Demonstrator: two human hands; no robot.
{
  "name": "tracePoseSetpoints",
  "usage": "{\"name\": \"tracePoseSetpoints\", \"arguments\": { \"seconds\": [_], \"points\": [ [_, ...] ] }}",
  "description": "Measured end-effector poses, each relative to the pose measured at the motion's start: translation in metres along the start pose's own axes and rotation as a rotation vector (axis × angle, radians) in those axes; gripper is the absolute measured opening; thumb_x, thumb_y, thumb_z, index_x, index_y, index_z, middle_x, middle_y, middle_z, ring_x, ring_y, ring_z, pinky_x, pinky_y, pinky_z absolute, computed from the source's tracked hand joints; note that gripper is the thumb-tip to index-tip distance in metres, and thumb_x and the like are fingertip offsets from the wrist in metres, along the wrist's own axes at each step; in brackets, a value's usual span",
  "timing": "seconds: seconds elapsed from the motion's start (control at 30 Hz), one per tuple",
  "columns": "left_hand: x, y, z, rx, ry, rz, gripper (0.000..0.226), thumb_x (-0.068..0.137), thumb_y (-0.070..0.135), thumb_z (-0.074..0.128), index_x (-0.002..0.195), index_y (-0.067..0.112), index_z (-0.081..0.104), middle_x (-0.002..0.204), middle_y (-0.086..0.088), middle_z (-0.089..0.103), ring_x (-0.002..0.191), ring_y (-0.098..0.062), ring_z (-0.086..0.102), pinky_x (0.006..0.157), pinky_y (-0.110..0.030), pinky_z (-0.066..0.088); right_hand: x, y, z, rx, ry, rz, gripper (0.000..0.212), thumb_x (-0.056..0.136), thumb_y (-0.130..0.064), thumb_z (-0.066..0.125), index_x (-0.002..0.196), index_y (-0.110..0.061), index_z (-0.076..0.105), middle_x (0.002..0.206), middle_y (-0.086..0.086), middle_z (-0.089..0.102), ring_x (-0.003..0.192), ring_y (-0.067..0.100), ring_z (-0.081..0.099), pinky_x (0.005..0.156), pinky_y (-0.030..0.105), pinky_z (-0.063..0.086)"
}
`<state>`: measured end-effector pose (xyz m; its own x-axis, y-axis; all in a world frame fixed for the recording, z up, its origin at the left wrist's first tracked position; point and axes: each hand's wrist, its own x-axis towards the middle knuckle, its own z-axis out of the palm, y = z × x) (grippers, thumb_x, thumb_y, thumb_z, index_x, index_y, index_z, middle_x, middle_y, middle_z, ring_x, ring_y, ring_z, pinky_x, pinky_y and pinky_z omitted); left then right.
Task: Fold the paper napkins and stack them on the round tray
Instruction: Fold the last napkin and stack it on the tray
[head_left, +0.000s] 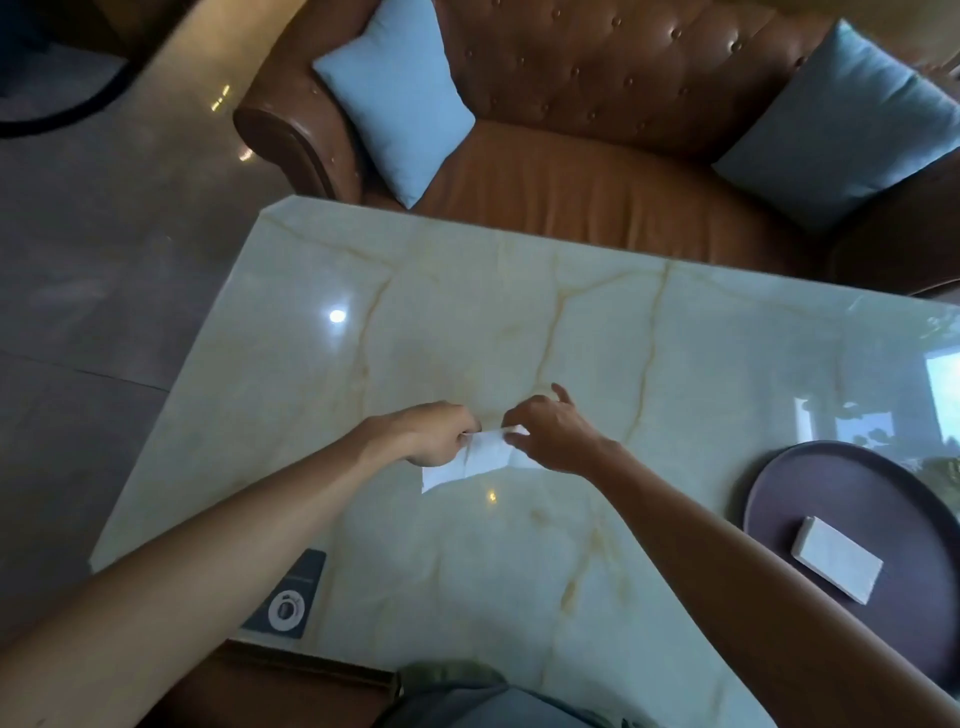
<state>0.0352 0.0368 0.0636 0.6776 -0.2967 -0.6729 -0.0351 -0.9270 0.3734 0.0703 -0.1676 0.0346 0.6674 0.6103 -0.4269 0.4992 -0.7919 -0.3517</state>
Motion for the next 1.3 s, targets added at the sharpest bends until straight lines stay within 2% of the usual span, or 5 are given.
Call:
{"name": "tracePoseSetpoints", "arguments": {
  "seconds": [0.3,0.6,0.77,1.07,1.3],
  "points": [
    [-0.010,0.034,-0.022,-0.061,0.068,0.044,0.041,0.095,0.045,0.059,0.129,0.022,0.060,0.126,0.004,0.064,0.116,-0.019,0.060,0.096,-0.035,0.049,-0.044,0.015,-0.049,0.092,-0.001,0.051,0.024,0.096,-0.034,0.057,0.093,-0.017,0.073,0.096,0.002,0.076,0.097,0.028,0.065,0.086,0.039,0.050],
    [-0.003,0.096,-0.020,0.081,0.157,0.157,0.025,0.095,0.044,0.057,0.097,0.020,0.062,0.088,0.004,0.065,0.086,-0.023,0.059,0.069,-0.033,0.040,-0.070,0.028,-0.081,0.064,-0.007,0.086,0.030,0.099,-0.033,0.056,0.114,-0.015,0.074,0.114,0.006,0.074,0.110,0.027,0.062,0.084,0.033,0.044],
    [0.010,0.102,-0.025,0.015,0.198,0.152,0.032,0.103,0.022,0.043,0.076,0.007,0.050,0.079,-0.011,0.060,0.077,-0.034,0.058,0.062,-0.037,0.038,-0.084,0.044,-0.095,0.129,-0.041,0.115,0.029,0.100,-0.036,0.057,0.074,-0.028,0.067,0.078,-0.004,0.066,0.079,0.021,0.052,0.063,0.026,0.034],
    [0.006,0.107,-0.036,-0.029,0.148,0.149,0.043,0.105,0.020,0.043,0.066,0.018,0.024,0.066,-0.002,0.030,0.061,-0.020,0.024,0.056,-0.035,0.019,-0.112,0.089,-0.113,0.069,-0.060,0.173,0.030,0.102,-0.034,0.052,0.092,-0.019,0.076,0.090,-0.004,0.074,0.087,0.020,0.067,0.080,0.034,0.051],
    [0.008,0.116,-0.033,-0.142,0.186,0.188,0.032,0.106,0.029,0.043,0.084,0.009,0.055,0.081,-0.007,0.059,0.071,-0.023,0.052,0.068,-0.039,0.042,-0.119,0.109,-0.110,0.190,0.191,0.178,0.025,0.101,-0.025,0.056,0.118,-0.022,0.074,0.128,-0.002,0.072,0.121,0.022,0.064,0.102,0.027,0.043]
  ]
}}
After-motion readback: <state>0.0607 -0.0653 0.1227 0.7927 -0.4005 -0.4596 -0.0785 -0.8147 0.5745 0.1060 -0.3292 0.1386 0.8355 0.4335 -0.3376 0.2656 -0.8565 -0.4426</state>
